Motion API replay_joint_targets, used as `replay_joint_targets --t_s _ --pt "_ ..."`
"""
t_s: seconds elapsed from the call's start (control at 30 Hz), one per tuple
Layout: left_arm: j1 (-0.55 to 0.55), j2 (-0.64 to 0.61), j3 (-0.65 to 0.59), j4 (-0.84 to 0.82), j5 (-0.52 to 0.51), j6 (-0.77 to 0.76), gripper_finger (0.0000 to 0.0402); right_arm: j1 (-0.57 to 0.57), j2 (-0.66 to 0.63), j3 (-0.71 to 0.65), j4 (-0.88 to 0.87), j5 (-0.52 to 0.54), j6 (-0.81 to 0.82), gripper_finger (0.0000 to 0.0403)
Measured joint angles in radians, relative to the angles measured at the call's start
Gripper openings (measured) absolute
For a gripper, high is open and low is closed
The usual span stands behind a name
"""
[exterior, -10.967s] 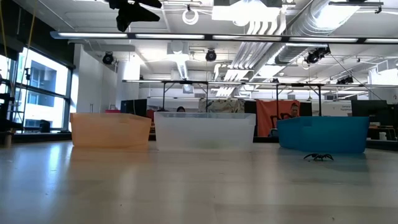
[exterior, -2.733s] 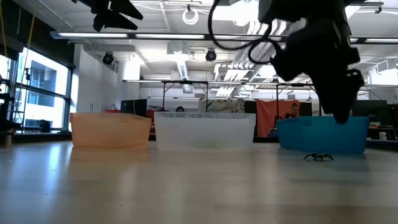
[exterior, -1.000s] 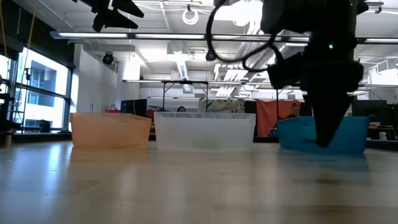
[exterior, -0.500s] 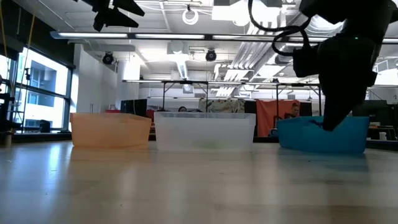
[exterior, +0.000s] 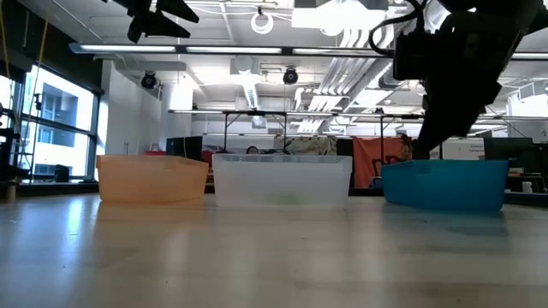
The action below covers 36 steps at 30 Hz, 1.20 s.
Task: Sort Halloween decoration
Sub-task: Put the black spider toy into the orange bin
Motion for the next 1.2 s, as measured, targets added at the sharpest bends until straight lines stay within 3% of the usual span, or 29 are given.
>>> replay_joint_targets --t_s 0.33,0.83,1.03,1.2 --pt "0.0 0.0 0.0 0.0 0.0 0.0 0.0202 0.0 0.0 0.001 0.062 -0.01 -0.156 0.0" --pt "0.0 0.0 0.0 -0.001 0.003 0.0 0.0202 0.0 0.0 0.001 0.108 -0.01 -0.204 0.0" --pt "0.0 0.0 0.011 -0.003 0.078 0.009 0.0202 0.0 -0.006 0.002 0.176 -0.022 -0.287 0.0" --pt "-0.001 0.001 0.039 0.0 0.105 0.106 0.0202 -0.02 -0.015 0.003 0.269 -0.028 -0.34 0.0"
